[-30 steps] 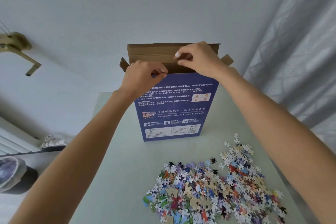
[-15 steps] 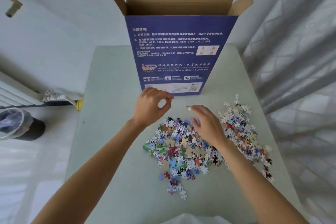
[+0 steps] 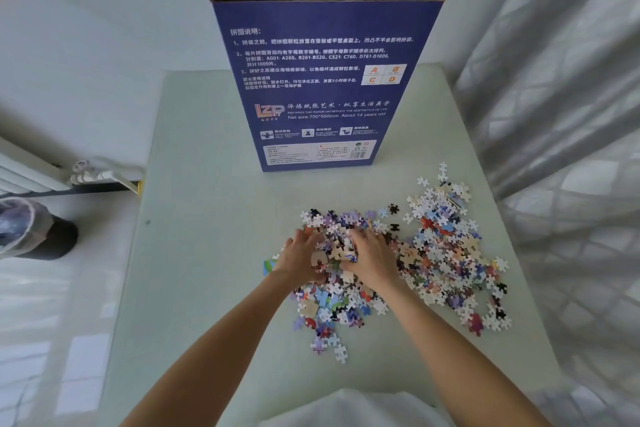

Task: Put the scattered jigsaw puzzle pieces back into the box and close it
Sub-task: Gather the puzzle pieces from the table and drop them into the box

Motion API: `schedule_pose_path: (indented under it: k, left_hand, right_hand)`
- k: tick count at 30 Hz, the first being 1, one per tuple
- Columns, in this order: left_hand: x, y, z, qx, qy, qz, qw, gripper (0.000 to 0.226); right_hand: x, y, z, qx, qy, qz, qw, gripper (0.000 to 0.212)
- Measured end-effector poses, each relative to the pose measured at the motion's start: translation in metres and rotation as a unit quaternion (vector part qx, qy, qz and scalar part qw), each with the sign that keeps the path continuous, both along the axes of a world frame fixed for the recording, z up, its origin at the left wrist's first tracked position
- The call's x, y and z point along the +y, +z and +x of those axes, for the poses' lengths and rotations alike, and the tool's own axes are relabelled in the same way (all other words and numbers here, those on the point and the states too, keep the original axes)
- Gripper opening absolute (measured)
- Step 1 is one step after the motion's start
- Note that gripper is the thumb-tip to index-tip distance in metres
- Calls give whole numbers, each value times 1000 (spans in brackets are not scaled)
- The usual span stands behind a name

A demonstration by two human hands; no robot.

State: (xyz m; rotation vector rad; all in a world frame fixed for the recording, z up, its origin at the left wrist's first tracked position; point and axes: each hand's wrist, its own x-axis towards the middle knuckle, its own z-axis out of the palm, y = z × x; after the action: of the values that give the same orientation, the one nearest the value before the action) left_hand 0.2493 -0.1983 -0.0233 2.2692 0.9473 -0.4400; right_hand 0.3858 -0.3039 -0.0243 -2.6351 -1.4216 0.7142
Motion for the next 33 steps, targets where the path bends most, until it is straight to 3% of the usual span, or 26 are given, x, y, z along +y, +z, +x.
schedule_pose_path:
  k: [4,10,15,21,24,28,33]
  left_hand:
    - [6,3,-3,-29,13,10,999,55]
    - [10,2,-11,-54,63,-1,997,50]
    - [18,10,-17,-72,109,0,991,40]
    - [41,60,-18,-165,104,34,980,23]
    - [61,118,-9,-292,97,77,948,18]
    - [93,218,10,-456,86,162,871,19]
    - [148,307,49,-550,69,275,786,22]
  right_hand:
    - [3,9,-2,13,1,61,998,55]
    - [0,21,6,34,-32,109,993,41]
    - [3,41,11,49,-43,121,991,45]
    - [18,103,27,84,-9,158,984,37]
    - [34,159,44,117,-11,242,963,34]
    - [66,243,72,119,5,378,918,37]
    - [121,331,102,57,46,500,863,35]
